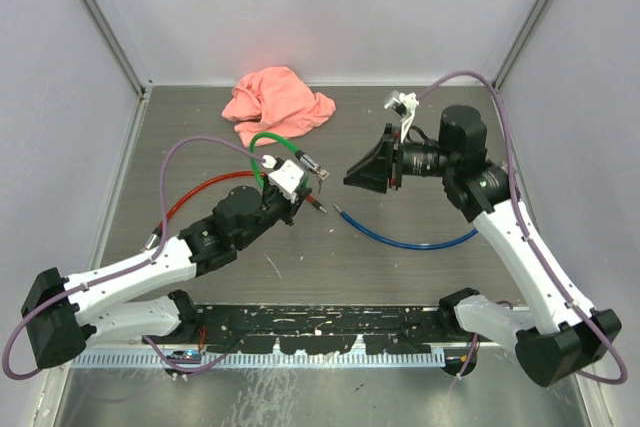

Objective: Lock with the key
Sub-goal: Lock the lock.

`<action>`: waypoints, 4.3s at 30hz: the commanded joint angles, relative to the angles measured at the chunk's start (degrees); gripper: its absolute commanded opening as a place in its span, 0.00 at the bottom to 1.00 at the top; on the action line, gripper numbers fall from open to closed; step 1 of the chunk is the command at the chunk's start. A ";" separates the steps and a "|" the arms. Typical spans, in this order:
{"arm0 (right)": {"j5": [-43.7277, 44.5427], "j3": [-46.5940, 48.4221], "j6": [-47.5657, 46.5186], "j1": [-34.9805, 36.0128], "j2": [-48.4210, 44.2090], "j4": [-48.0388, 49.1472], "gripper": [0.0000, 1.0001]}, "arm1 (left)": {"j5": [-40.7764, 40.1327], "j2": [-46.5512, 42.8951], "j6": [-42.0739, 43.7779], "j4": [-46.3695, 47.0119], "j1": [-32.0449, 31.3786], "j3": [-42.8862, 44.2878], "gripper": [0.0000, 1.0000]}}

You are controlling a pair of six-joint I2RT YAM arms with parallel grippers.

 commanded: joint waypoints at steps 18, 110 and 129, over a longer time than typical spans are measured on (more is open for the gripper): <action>-4.71 -19.69 45.17 -3.65 -0.17 42.79 0.33 | -16.36 5.99 0.69 16.95 -5.47 5.77 0.00; 54.19 3.28 -62.20 25.99 -0.15 -16.51 0.01 | 38.19 17.03 -29.73 -17.55 14.95 20.03 0.00; 25.83 4.80 -42.21 13.75 -1.32 -17.65 0.01 | 28.59 16.38 -24.39 -25.87 19.36 19.14 0.00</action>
